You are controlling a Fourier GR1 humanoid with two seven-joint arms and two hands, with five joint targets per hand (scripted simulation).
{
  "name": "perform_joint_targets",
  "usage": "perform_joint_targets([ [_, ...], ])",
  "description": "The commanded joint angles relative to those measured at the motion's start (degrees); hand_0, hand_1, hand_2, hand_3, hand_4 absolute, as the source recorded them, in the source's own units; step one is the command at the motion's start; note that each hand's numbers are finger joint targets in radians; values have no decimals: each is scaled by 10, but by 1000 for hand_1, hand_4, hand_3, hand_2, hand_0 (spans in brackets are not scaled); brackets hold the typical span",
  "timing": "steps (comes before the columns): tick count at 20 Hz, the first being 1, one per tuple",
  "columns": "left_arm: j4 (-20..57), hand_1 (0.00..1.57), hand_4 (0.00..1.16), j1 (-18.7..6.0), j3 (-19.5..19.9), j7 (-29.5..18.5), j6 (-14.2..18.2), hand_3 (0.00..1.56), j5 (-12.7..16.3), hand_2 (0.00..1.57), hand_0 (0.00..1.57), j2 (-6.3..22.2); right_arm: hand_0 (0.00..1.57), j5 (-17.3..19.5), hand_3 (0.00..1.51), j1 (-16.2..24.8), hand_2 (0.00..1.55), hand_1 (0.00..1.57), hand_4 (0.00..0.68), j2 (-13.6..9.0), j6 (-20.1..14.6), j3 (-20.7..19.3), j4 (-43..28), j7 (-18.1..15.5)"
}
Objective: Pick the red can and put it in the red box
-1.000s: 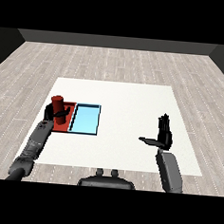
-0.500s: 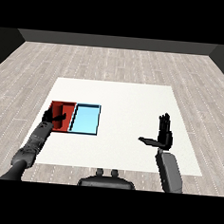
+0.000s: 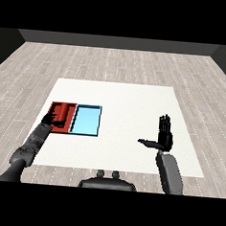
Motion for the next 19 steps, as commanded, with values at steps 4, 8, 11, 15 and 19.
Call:
perform_joint_targets([
  [4,29,0,0,-29,3,65,-24,0,-2,0,0,7,0,-21,0,21,0,0,0,-10,26,-18,-13,-6],
  [8,-18,0,0,-14,51,-8,27,0,44,0,0,18,0,-10,0,4,0,0,0,-3,16,-8,-28,4],
  [11,-85,0,0,2,130,-129,40,0,123,0,0,-5,0,1,0,10,0,0,0,-4,20,-2,-13,-10],
  [15,-181,0,0,8,184,-278,-1,0,185,0,0,-42,0,-21,0,15,0,0,0,-1,38,1,-33,0],
  [19,-269,0,0,33,181,-346,-80,0,209,0,0,-68,0,-3,0,14,0,0,0,8,32,15,-24,-8],
])
